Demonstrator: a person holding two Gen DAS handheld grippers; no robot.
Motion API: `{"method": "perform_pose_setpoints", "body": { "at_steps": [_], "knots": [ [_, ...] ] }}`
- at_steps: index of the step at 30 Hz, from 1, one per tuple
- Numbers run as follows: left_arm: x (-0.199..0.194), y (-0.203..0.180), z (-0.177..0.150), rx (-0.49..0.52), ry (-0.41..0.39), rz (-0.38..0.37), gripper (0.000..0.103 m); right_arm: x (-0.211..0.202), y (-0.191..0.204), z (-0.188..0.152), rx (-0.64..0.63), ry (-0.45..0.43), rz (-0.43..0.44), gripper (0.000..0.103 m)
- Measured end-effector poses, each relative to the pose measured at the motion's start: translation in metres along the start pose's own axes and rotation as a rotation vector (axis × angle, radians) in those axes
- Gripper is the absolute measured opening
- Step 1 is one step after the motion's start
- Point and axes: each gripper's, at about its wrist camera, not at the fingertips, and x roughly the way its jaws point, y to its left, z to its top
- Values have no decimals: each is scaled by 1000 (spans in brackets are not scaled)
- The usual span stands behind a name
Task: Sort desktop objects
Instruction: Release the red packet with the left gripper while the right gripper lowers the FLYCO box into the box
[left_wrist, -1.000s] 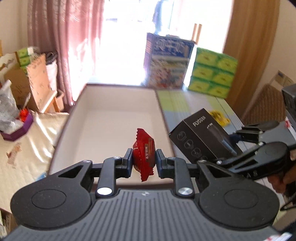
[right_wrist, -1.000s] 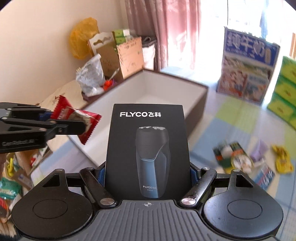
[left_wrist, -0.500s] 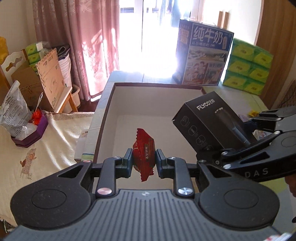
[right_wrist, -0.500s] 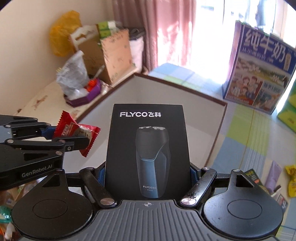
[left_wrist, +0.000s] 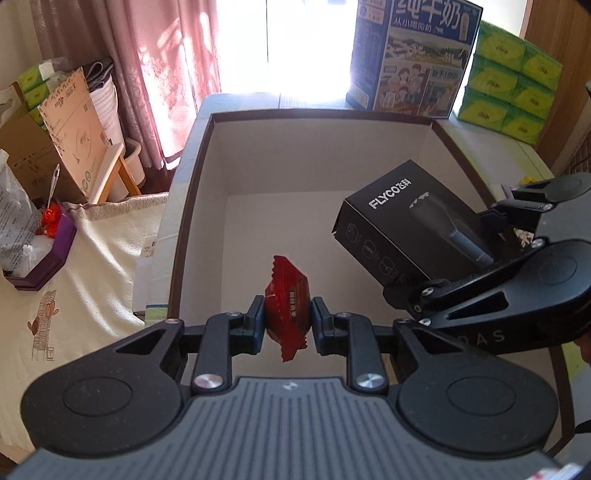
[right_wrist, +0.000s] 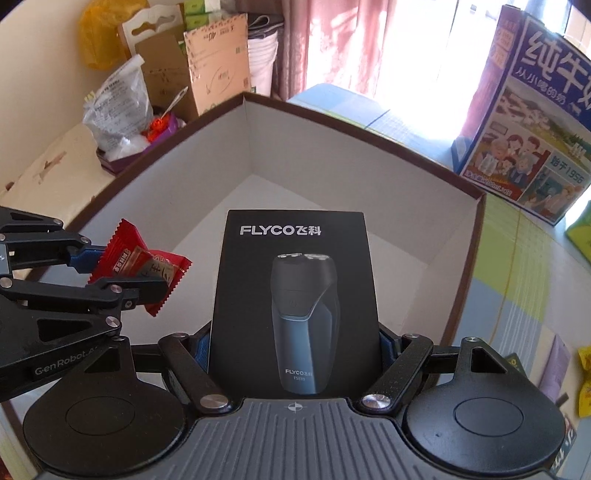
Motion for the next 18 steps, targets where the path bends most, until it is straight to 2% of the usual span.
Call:
{"method": "perform_pose_setpoints", "body": {
  "at_steps": [5,18],
  "knots": [
    [14,0,-1,9,33,-8,21,8,2,0,-44,7,-19,76],
    [20,-2,0,12,44,-13,28,17,5,1,-120,-6,-60,76]
  ]
}}
